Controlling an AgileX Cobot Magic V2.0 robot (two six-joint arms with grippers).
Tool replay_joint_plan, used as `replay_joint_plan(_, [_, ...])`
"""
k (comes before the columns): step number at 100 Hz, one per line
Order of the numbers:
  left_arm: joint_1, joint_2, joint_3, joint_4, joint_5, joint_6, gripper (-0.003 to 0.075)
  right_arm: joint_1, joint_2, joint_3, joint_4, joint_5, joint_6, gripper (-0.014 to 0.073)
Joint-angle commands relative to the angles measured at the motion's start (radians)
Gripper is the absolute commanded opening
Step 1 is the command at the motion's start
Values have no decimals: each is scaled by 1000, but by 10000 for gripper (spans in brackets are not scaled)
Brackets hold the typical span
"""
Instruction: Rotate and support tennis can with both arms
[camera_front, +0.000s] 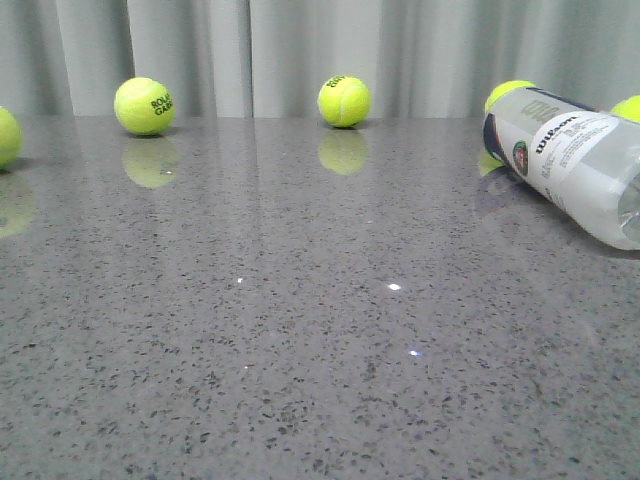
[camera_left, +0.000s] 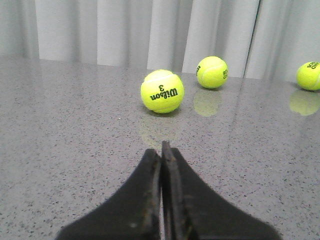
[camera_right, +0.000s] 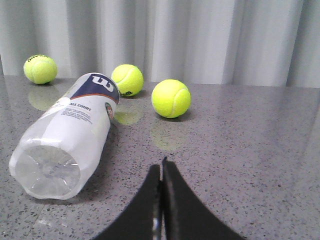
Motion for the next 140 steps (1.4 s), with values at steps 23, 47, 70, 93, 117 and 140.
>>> replay_joint_plan(23, [1, -34, 43, -3, -78, 0, -19, -6, -18, 3, -2, -75, -9, -59])
replay_joint_plan(47, [1, -34, 43, -3, -78, 0, -19, -6, -18, 3, -2, -75, -9, -59])
replay_joint_plan(70, [1, -34, 43, -3, -78, 0, -19, -6, -18, 3, -2, -75, -9, -59])
replay_joint_plan(93, [1, -34, 43, -3, -78, 0, -19, -6, -18, 2, -2, -88, -9, -59])
replay_joint_plan(117, [1, -34, 43, -3, -78, 0, -19, -4, 28, -128, -7, 169, -9, -59])
replay_joint_plan(140, [1, -34, 43, -3, -78, 0, -19, -4, 234, -305, -6, 325, -9, -59])
